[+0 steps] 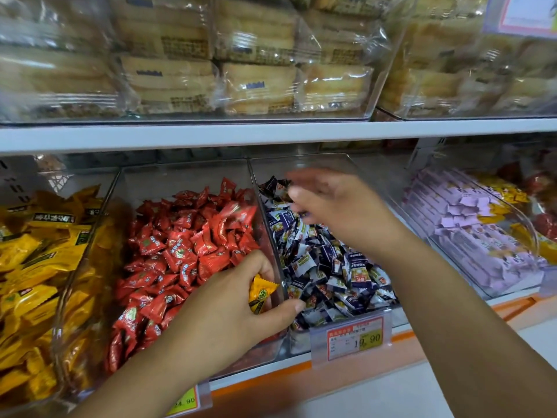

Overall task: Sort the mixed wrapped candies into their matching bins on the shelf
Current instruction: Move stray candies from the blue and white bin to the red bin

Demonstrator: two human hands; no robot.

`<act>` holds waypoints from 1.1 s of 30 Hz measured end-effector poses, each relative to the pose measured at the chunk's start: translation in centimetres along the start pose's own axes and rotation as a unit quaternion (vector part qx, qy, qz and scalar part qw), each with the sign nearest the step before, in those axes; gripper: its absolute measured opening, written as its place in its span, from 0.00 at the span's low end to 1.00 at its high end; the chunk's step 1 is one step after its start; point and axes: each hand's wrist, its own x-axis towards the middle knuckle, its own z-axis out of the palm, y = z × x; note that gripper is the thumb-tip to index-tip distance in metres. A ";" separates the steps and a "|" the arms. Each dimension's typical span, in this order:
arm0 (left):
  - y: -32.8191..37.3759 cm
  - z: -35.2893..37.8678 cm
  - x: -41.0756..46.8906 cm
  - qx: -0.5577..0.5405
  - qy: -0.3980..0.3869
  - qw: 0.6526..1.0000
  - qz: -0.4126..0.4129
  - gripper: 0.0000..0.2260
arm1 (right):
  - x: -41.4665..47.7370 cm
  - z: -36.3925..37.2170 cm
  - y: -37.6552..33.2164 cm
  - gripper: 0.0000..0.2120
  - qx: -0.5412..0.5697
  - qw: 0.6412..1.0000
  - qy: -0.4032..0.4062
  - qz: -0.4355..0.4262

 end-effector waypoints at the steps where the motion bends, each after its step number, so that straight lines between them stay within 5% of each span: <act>1: 0.0 0.0 0.0 0.000 -0.002 1.000 -0.002 0.18 | -0.4 -0.9 0.1 0.15 -0.089 0.994 -0.049 0.030; 4: 0.0 0.0 -0.1 0.002 -0.004 1.000 -0.003 0.20 | -2.3 -1.7 1.5 0.31 -0.355 0.889 -0.257 0.132; 7: 0.0 0.0 0.1 -0.001 -0.001 1.000 -0.003 0.19 | -3.0 1.3 3.2 0.45 -0.442 0.841 -0.285 0.129; 10: -0.1 0.2 0.2 -0.008 0.005 1.000 0.000 0.16 | -1.7 2.5 4.9 0.47 -0.448 0.864 -0.208 0.098; 15: -0.2 0.2 0.2 -0.003 0.003 1.000 0.001 0.17 | 0.2 1.8 6.5 0.33 -0.432 0.897 -0.081 0.052; 20: 0.0 0.3 0.3 -0.006 0.005 1.000 0.001 0.15 | 1.5 0.9 7.6 0.16 -0.318 0.946 0.043 0.042; 23: 0.0 0.3 0.3 -0.011 0.005 1.000 -0.002 0.15 | 1.9 -0.2 8.1 0.15 -0.254 0.959 0.114 0.045; 25: 0.0 0.2 0.2 -0.014 0.001 1.000 -0.005 0.16 | 1.6 -1.5 7.5 0.14 -0.206 0.970 0.106 0.066; 29: 0.1 0.2 0.2 -0.019 -0.007 1.000 -0.012 0.16 | -0.8 -4.6 4.0 0.22 -0.156 0.982 -0.055 0.090; 33: 0.1 0.1 0.2 -0.018 -0.015 1.000 -0.015 0.19 | -3.9 -6.6 2.2 0.35 -0.290 0.928 -0.142 0.185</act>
